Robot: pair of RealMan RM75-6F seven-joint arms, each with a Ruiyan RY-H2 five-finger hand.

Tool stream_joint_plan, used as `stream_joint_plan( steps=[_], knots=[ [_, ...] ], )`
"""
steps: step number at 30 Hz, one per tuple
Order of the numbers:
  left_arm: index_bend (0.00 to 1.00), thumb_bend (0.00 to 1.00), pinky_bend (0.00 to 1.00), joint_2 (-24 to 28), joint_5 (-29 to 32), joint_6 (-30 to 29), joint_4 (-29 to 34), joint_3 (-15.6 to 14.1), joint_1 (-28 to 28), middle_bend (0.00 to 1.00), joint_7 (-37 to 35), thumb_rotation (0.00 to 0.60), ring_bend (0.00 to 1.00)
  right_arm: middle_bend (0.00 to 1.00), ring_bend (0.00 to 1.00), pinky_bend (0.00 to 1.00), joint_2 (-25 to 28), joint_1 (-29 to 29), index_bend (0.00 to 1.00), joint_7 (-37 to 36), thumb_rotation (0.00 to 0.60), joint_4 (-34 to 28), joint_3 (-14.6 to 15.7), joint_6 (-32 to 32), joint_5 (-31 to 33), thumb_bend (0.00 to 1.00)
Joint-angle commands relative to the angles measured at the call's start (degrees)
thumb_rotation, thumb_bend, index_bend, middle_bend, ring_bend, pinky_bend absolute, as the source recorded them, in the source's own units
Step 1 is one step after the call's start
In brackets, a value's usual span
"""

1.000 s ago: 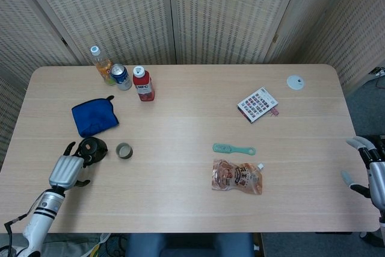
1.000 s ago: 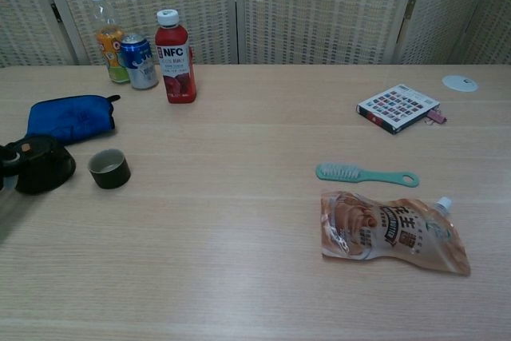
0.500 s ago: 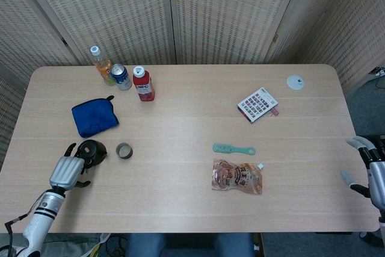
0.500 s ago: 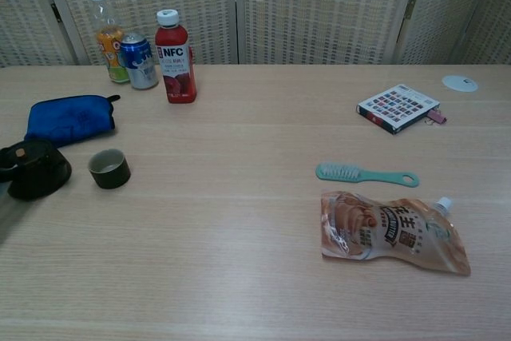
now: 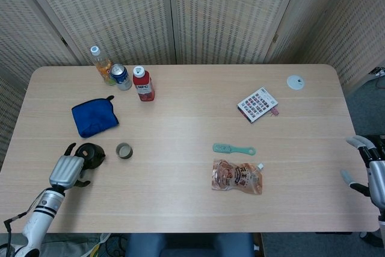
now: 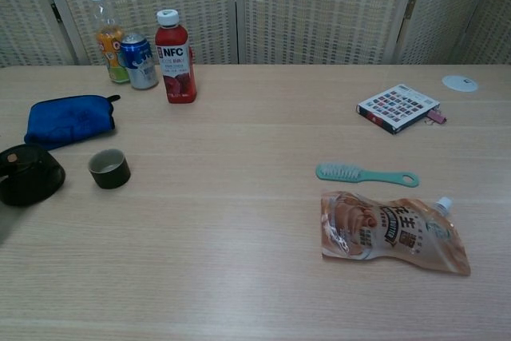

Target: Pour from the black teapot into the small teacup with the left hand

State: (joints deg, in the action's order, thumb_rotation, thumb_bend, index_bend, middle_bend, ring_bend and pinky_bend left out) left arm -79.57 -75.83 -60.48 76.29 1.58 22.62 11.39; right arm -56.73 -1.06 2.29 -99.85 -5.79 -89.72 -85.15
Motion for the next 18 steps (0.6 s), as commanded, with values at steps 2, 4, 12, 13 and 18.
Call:
stream_joint_plan(
  steps=[2, 4, 12, 13, 18],
  knots=[
    [0.96, 0.13, 0.00, 0.6, 0.5, 0.6, 0.7, 0.5, 0.4, 0.99, -0.5, 0.600, 0.87, 0.22, 0.13, 0.16, -0.1, 0.0, 0.24, -0.2, 0.600, 0.2, -0.1, -0.1, 0.2, 0.20],
    [0.99, 0.13, 0.00, 0.8, 0.6, 0.6, 0.8, 0.7, 0.6, 1.00, -0.6, 0.572, 0.89, 0.22, 0.13, 0.16, -0.2, 0.0, 0.24, -0.4, 0.600, 0.5, -0.2, 0.0, 0.4, 0.20],
    [1.00, 0.12, 0.00, 1.4, 0.9, 0.4, 1.1, 2.4, 1.2, 1.00, -4.6, 0.317, 0.92, 0.22, 0.13, 0.16, -0.3, -0.4, 0.24, -0.6, 0.600, 0.8, -0.5, 0.4, 0.6, 0.20],
    [1.00, 0.12, 0.00, 1.6, 1.2, 0.6, 1.4, 2.7, 1.3, 1.00, -5.5, 0.274, 0.93, 0.22, 0.13, 0.16, -0.3, -0.4, 0.24, -0.6, 0.600, 0.8, -0.5, 0.4, 0.7, 0.20],
    [1.00, 0.12, 0.00, 1.8, 2.5, 0.5, 1.7, 4.0, 1.3, 1.00, -8.4, 0.224, 0.95, 0.22, 0.13, 0.16, -0.5, -0.3, 0.24, -0.7, 0.600, 1.0, -0.5, 0.4, 0.9, 0.20]
  ],
)
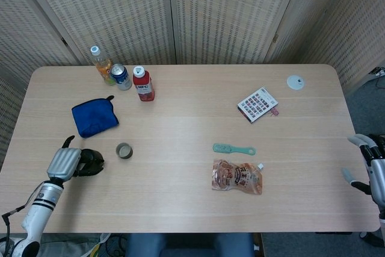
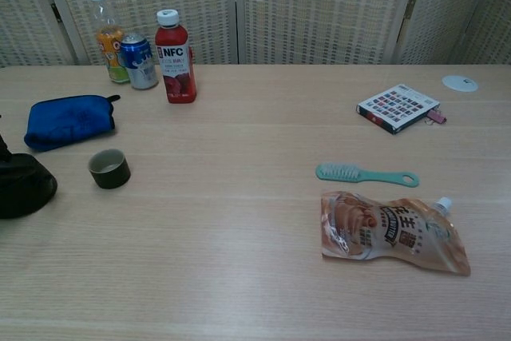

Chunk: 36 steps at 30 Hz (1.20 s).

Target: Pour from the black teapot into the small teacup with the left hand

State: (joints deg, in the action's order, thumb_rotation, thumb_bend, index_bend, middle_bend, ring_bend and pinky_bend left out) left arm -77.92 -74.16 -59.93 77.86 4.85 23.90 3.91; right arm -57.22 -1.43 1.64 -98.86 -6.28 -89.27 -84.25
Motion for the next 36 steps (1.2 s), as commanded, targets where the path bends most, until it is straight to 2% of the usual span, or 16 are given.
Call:
stream_joint_plan(
  steps=[1, 6, 9, 12, 14, 18, 20, 22, 24, 28, 36],
  knots=[
    [1.00, 0.12, 0.00, 0.1, 1.0, -0.2, 0.1, 0.9, 0.1, 1.00, -0.9, 0.224, 0.95, 0.22, 0.13, 0.16, -0.1, 0.0, 0.24, 0.0, 0.600, 0.1, 0.0, -0.1, 0.1, 0.20],
    [1.00, 0.12, 0.00, -0.1, 1.7, -1.5, 0.8, 1.4, -0.3, 1.00, -0.5, 0.221, 0.96, 0.22, 0.13, 0.16, -0.1, 0.1, 0.24, -0.1, 0.600, 0.0, -0.2, -0.2, 0.2, 0.20],
    [1.00, 0.12, 0.02, 0.1, 2.2, -2.1, 1.4, 1.9, -0.5, 1.00, -0.7, 0.194, 0.97, 0.22, 0.13, 0.16, -0.1, 0.1, 0.24, -0.1, 0.600, -0.1, -0.1, -0.3, 0.0, 0.20],
    [1.00, 0.12, 0.11, 0.1, 2.8, -3.3, 2.0, 2.6, -0.7, 1.00, -0.2, 0.165, 0.98, 0.22, 0.13, 0.16, -0.1, 0.2, 0.24, -0.2, 0.600, 0.0, 0.0, -0.4, 0.0, 0.20],
    [1.00, 0.16, 0.20, 0.0, 3.2, -4.1, 2.4, 3.2, -0.8, 1.00, -0.1, 0.165, 0.99, 0.22, 0.13, 0.16, -0.1, 0.3, 0.24, -0.2, 0.600, 0.1, 0.0, -0.5, 0.0, 0.20],
    [1.00, 0.24, 0.28, -0.1, 3.6, -5.5, 3.0, 4.1, -0.8, 1.00, 0.5, 0.167, 1.00, 0.22, 0.13, 0.16, -0.2, 0.4, 0.24, -0.5, 0.600, 0.2, 0.0, -0.7, -0.1, 0.20],
    [1.00, 0.27, 0.31, -0.4, 3.5, -6.5, 3.1, 4.5, -0.7, 1.00, 1.2, 0.192, 1.00, 0.22, 0.13, 0.16, -0.2, 0.5, 0.24, -0.6, 0.600, 0.3, 0.1, -0.8, -0.1, 0.20],
    [1.00, 0.32, 0.35, -0.5, 3.6, -7.0, 3.4, 4.7, -0.7, 1.00, 1.4, 0.246, 1.00, 0.22, 0.13, 0.16, -0.2, 0.5, 0.24, -0.8, 0.600, 0.4, 0.1, -0.8, -0.2, 0.20],
    [1.00, 0.34, 0.37, -0.6, 3.5, -7.4, 3.5, 5.0, -0.6, 1.00, 1.6, 0.268, 1.00, 0.22, 0.13, 0.16, -0.2, 0.6, 0.24, -0.9, 0.600, 0.5, 0.1, -0.8, -0.3, 0.20],
    [1.00, 0.36, 0.41, -0.7, 3.4, -7.8, 3.6, 5.3, -0.4, 1.00, 1.7, 0.350, 1.00, 0.22, 0.13, 0.16, -0.2, 0.7, 0.24, -1.2, 0.600, 0.7, 0.2, -1.1, -0.3, 0.20],
    [1.00, 0.38, 0.44, -0.5, 3.2, -7.3, 4.1, 5.7, 0.5, 1.00, 2.1, 0.366, 1.00, 0.22, 0.13, 0.16, 0.1, 0.8, 0.24, -1.4, 0.600, 0.9, 0.2, -1.1, -0.5, 0.20]
  ],
)
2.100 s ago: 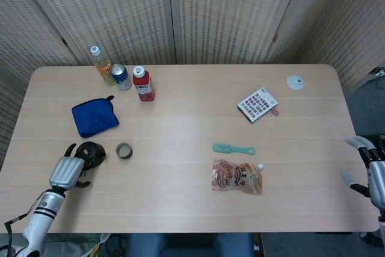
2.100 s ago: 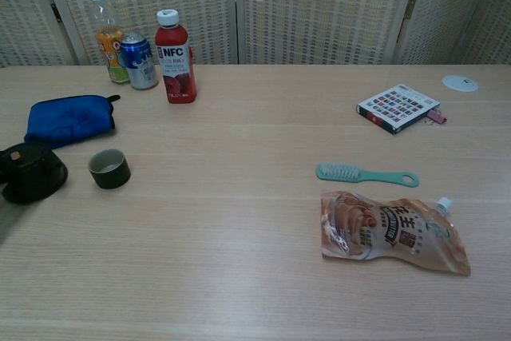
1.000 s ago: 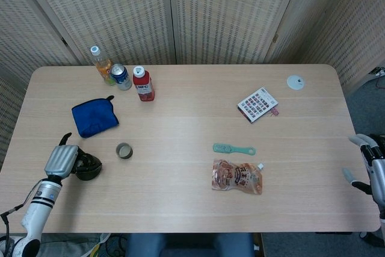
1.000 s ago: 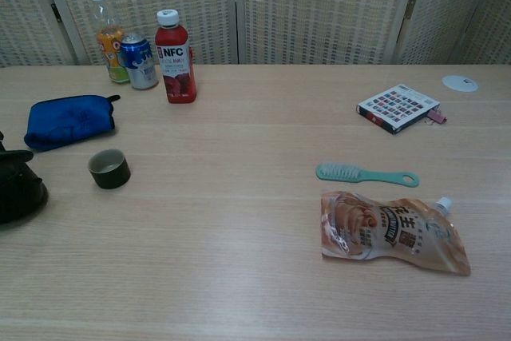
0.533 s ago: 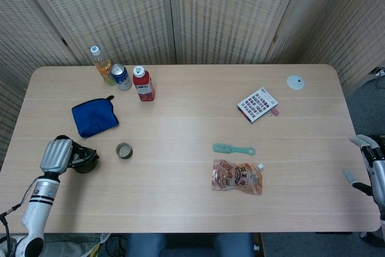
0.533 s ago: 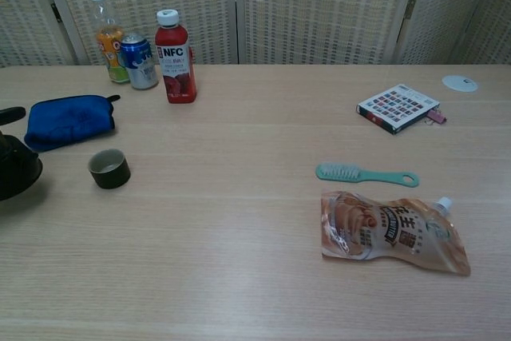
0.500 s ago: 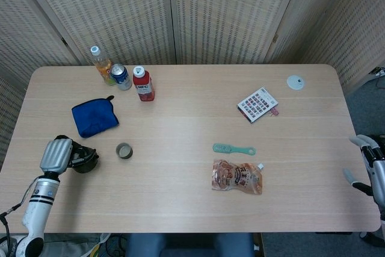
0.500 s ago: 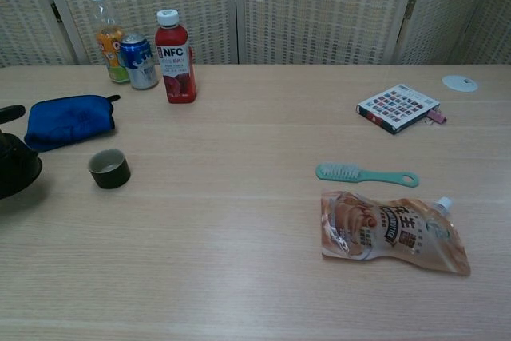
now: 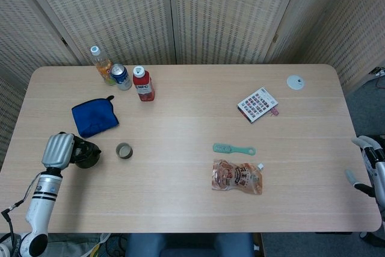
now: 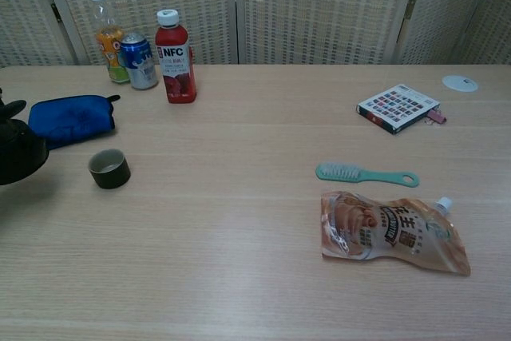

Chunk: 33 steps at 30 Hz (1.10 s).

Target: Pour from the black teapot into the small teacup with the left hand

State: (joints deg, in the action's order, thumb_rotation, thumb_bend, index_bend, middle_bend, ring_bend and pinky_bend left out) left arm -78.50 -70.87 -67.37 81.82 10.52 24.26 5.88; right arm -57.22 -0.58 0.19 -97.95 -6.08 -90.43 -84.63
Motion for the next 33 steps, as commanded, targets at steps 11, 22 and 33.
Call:
stream_joint_plan(
  steps=[11, 22, 33],
  knots=[
    [1.00, 0.40, 0.47, 0.5, -2.0, 0.5, 0.9, -0.1, 1.7, 1.00, 0.8, 0.485, 1.00, 0.22, 0.13, 0.16, 1.1, 0.1, 0.24, 2.7, 0.600, -1.8, -1.9, -1.9, 1.4, 0.21],
    [1.00, 0.40, 0.48, -0.2, -3.1, 1.9, 0.5, -0.1, 3.9, 1.00, 1.7, 0.512, 1.00, 0.22, 0.13, 0.16, 1.9, 0.7, 0.24, 3.2, 0.600, -3.1, -1.8, -2.3, 1.8, 0.21],
    [1.00, 0.40, 0.48, -1.4, -2.9, 3.4, -1.0, 0.1, 5.9, 1.00, 2.3, 0.533, 1.00, 0.22, 0.13, 0.16, 2.0, 1.5, 0.24, 2.8, 0.600, -3.2, -1.5, -2.9, 2.0, 0.21]
  ],
)
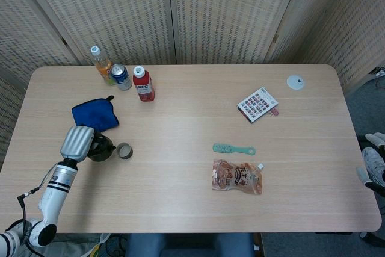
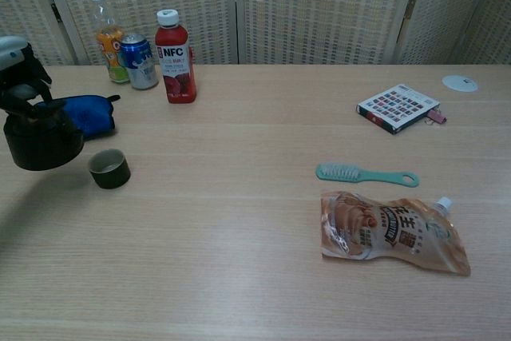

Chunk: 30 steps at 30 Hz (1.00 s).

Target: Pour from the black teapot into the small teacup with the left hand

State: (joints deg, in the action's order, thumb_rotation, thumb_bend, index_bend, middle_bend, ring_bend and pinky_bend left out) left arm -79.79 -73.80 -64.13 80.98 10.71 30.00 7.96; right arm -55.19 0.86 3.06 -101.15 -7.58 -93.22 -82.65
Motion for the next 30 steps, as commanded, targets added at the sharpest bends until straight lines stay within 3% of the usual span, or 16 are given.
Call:
stream_joint_plan(
  steps=[1, 7, 16, 30],
  knots=[
    [1.00, 0.40, 0.48, -0.2, 0.0, 0.2, -0.3, -0.1, 0.3, 1.00, 0.3, 0.535, 1.00, 0.22, 0.13, 0.16, 0.0, 0.2, 0.24, -0.1, 0.600, 0.1, 0.0, -0.1, 0.1, 0.21],
    [1.00, 0.40, 0.48, -1.1, -1.0, -0.1, -1.4, -0.6, 1.0, 1.00, 1.8, 0.600, 1.00, 0.22, 0.13, 0.16, 0.1, 0.6, 0.24, -0.4, 0.600, 0.2, 0.2, -0.4, 0.1, 0.21],
    [1.00, 0.40, 0.48, -1.8, -1.2, -0.2, -2.0, -0.8, 1.8, 1.00, 3.2, 0.555, 1.00, 0.22, 0.13, 0.16, 0.0, 0.8, 0.24, -0.9, 0.600, 0.6, 0.2, -0.3, 0.3, 0.21],
    [1.00, 0.41, 0.48, -4.1, -4.4, -2.1, -5.0, -1.9, 3.3, 1.00, 7.2, 0.581, 1.00, 0.22, 0.13, 0.16, -0.1, 1.0, 0.24, -1.1, 0.600, 0.9, 0.1, -0.1, 0.6, 0.21]
  ],
)
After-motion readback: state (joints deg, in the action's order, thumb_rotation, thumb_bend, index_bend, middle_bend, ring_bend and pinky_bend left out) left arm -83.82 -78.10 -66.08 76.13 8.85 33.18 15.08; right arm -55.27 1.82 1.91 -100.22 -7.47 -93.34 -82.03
